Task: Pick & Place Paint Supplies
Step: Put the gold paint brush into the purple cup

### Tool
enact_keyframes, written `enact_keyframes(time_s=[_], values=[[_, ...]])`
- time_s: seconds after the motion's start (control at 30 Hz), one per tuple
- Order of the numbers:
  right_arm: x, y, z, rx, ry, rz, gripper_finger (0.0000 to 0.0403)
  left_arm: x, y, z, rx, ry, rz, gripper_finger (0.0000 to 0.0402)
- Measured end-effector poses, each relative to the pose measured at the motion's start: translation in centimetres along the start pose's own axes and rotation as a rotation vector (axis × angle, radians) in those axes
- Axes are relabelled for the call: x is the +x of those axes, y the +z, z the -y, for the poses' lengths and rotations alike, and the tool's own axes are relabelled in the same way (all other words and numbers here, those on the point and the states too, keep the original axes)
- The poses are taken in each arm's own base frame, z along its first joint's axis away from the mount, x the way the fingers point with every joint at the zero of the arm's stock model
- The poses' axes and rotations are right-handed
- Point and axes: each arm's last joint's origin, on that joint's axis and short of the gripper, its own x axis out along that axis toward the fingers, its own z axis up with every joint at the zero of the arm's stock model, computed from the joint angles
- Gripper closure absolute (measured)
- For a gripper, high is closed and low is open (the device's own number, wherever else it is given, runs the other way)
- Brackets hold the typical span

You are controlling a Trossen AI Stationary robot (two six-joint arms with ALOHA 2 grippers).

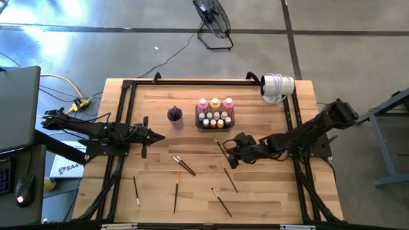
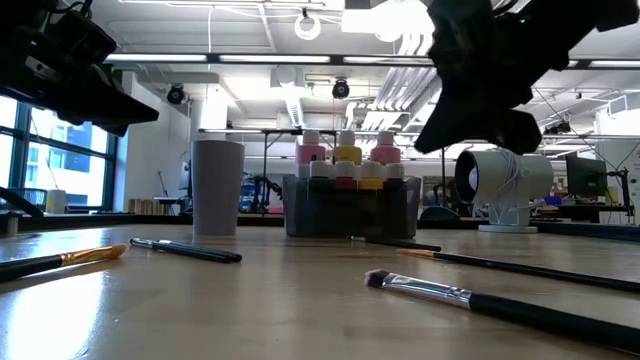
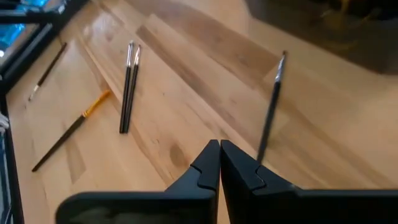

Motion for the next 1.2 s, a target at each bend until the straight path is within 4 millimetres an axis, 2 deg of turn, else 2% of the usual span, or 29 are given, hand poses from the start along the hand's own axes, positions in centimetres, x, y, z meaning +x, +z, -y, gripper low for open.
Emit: enact_keyframes(time_s=[0.33, 0.57, 0.67, 1.0, 1.2], values=[[3.3, 1.4, -2.1, -0.106, -0.010, -0.115, 0.0399, 0.0, 0.0, 0.0, -0.039, 0.000, 0.000, 0.0401], [5.4, 0.5, -2.3, -0.086, -0.017, -0.283, 0.0399, 0.0, 0.0, 0.0, -0.053, 0.000, 0.000, 0.0401], [5.6, 0.1, -2.1, -0.033, -0.016, -0.343, 0.0399, 0.0, 0.0, 0.0, -0.053, 0.000, 0.000, 0.0401], [5.7, 0.3, -1.7, -0.019, -0.047, -0.341, 0.0398, 0.0, 0.0, 0.0, -0.053, 0.000, 0.000, 0.0401], [5.8, 0.5, -1.6, -0.039, -0.048, -0.337, 0.0358, 0.0, 0.0, 0.0, -0.053, 0.000, 0.000, 0.0401]])
